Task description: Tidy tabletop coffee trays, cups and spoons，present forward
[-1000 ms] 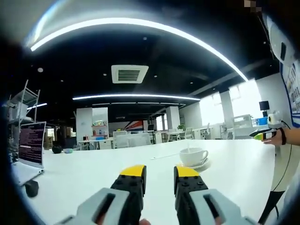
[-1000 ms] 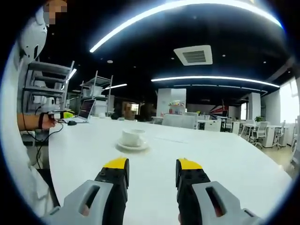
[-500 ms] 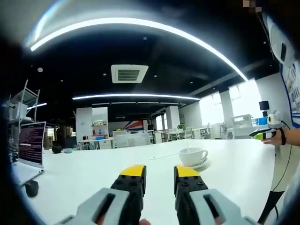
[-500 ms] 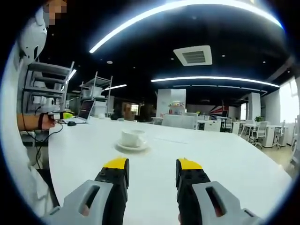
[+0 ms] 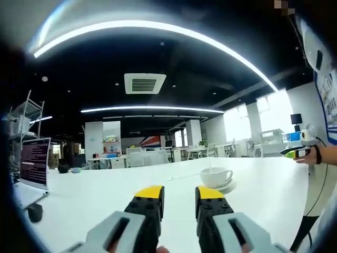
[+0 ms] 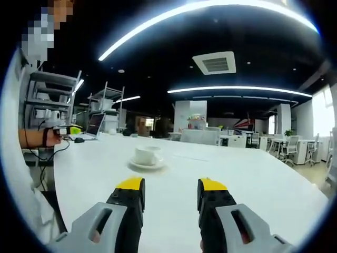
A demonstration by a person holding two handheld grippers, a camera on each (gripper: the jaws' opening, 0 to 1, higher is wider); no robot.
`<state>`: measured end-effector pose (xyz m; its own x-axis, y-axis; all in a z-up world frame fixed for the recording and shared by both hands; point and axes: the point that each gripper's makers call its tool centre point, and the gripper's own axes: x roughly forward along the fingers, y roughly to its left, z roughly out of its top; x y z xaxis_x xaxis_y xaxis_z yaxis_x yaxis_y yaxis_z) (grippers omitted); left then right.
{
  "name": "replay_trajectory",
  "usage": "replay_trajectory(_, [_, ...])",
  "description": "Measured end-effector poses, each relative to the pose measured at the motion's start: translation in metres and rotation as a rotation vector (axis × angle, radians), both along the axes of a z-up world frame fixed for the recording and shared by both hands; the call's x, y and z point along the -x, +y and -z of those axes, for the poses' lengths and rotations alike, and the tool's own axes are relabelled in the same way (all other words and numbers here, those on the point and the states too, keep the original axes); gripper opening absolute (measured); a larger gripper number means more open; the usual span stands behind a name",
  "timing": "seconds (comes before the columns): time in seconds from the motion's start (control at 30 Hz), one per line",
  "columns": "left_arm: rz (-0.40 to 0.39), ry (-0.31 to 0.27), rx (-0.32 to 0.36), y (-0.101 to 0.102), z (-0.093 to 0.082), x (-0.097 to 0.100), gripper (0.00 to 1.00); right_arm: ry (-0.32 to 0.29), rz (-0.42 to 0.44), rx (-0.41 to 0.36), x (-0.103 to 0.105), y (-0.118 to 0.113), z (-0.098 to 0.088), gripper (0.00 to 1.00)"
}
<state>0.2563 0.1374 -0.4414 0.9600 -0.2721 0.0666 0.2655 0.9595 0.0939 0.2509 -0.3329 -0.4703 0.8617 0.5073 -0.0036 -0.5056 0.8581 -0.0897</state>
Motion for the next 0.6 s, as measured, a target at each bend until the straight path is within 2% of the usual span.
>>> replay_trajectory(0.6, [0.0, -0.007, 0.003, 0.0006, -0.0027, 0.0008, 0.26, -0.004, 0.005, -0.002, 0.0011, -0.0016, 0.0, 0.4])
